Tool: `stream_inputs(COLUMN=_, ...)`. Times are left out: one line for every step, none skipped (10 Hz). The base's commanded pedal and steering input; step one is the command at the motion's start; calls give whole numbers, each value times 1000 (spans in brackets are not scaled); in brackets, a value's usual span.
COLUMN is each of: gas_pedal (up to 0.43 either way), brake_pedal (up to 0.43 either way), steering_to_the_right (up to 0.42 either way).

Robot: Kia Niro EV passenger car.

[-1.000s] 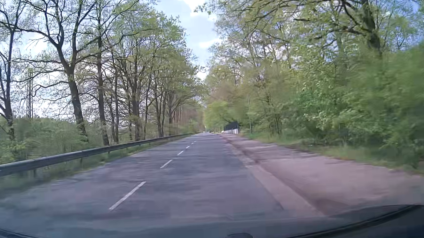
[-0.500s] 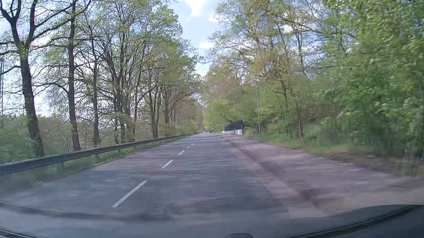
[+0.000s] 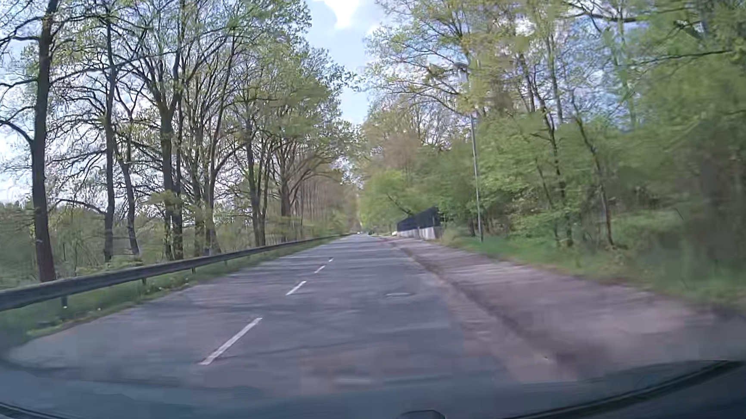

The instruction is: Follow the waypoints while adhering to traffic rules and regulations

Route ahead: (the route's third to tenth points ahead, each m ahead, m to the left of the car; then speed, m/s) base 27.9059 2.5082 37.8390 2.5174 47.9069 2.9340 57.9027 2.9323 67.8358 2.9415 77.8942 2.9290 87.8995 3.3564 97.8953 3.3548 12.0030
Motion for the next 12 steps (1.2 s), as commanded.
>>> stream_inputs(gas_pedal=118, brake_pedal=0, steering_to_the_right=-4)
stream_inputs(gas_pedal=118, brake_pedal=0, steering_to_the_right=-4)
stream_inputs(gas_pedal=118, brake_pedal=0, steering_to_the_right=-4)
stream_inputs(gas_pedal=118, brake_pedal=0, steering_to_the_right=-4)
stream_inputs(gas_pedal=118, brake_pedal=0, steering_to_the_right=-4)
stream_inputs(gas_pedal=118, brake_pedal=0, steering_to_the_right=-4)
stream_inputs(gas_pedal=118, brake_pedal=0, steering_to_the_right=-3)
stream_inputs(gas_pedal=98, brake_pedal=0, steering_to_the_right=-3)
stream_inputs(gas_pedal=98, brake_pedal=0, steering_to_the_right=-3)
stream_inputs(gas_pedal=138, brake_pedal=0, steering_to_the_right=-3)
stream_inputs(gas_pedal=138, brake_pedal=0, steering_to_the_right=-3)
stream_inputs(gas_pedal=138, brake_pedal=0, steering_to_the_right=-3)
